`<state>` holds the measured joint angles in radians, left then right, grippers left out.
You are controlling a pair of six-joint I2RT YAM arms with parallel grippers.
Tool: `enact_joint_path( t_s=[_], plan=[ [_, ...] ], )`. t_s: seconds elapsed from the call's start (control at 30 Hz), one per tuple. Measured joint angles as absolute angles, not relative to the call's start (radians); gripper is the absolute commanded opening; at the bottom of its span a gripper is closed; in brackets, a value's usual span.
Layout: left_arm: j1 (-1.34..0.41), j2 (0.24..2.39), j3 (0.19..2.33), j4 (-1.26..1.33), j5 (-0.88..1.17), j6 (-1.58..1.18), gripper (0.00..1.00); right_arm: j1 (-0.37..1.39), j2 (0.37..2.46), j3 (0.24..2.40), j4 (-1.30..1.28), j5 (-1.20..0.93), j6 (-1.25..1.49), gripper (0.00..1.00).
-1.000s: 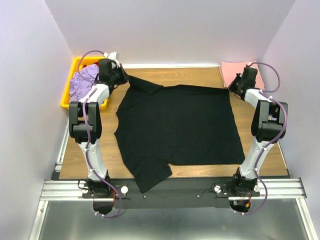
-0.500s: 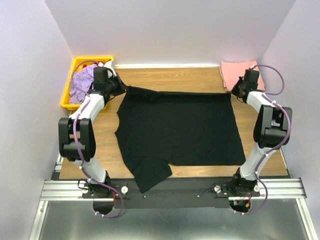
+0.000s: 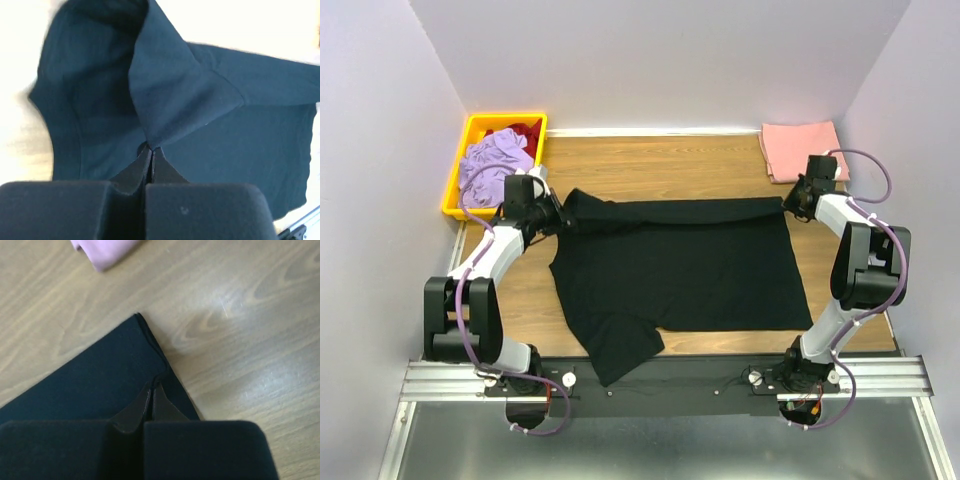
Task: Fold and stack the t-shirts
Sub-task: Fold the tshirt
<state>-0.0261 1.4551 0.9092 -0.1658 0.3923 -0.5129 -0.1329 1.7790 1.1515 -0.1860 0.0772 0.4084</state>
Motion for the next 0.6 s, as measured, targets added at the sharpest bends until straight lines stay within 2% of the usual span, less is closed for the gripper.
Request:
enact_joint_path(
  t_s=[0.27, 0.6],
  plan=[
    [-0.026, 1.413, 0.771, -0.154, 0.425, -0.543, 0.0, -0.133, 1.787, 1.094, -0.213, 0.104, 0.43, 0.01],
    [-0.027, 1.383, 0.729, -0.152, 0.466, -0.562, 0.0, -0.133, 1.831, 1.095, -0.218, 0.118, 0.434, 0.01]
  ],
)
